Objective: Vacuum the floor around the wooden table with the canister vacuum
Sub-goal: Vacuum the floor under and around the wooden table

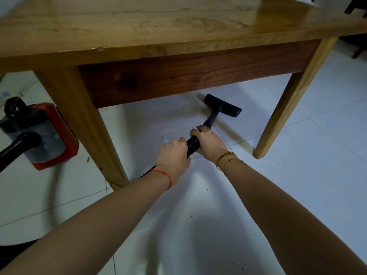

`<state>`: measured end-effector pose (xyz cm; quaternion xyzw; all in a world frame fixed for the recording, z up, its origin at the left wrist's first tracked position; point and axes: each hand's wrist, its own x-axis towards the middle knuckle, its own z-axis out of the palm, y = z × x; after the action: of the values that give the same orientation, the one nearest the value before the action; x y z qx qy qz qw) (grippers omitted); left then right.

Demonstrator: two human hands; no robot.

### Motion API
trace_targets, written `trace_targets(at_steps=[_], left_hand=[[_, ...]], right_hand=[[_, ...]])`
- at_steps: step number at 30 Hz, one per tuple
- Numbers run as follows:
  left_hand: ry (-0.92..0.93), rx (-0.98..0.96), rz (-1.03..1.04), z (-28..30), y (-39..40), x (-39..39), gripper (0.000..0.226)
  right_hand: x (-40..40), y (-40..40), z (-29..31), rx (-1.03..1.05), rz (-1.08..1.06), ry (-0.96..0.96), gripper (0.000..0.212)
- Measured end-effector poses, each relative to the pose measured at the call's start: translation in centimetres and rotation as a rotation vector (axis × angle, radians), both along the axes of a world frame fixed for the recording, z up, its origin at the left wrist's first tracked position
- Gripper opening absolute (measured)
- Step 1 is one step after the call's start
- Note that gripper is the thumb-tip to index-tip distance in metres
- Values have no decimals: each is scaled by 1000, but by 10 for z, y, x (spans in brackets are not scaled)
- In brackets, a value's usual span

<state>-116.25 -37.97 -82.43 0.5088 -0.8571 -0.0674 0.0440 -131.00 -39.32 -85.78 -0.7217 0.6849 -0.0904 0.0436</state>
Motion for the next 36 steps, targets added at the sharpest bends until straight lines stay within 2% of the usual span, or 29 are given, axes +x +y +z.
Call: trace_targets(at_steps=[5, 7, 14, 18, 28, 36], left_hand=[[-50, 9, -7, 4, 21, 26, 26], [-62, 9, -20, 7, 32, 36, 22], [-124, -32, -77, 20, 75, 77, 16], [-168, -35, -112, 31, 98, 99, 15], [-192, -56, -160, 49, 115, 120, 18], [-158, -34, -157, 30, 94, 83, 21]], right_hand=[[17, 18, 9, -60, 168, 86, 23], [24, 28, 14, -68, 233, 89, 19], [51, 75, 20, -164, 330, 145, 19], [69, 102, 24, -244, 363, 173, 26], [84, 125, 33, -325, 336, 185, 32], [59, 114, 10, -278, 131, 174, 33]])
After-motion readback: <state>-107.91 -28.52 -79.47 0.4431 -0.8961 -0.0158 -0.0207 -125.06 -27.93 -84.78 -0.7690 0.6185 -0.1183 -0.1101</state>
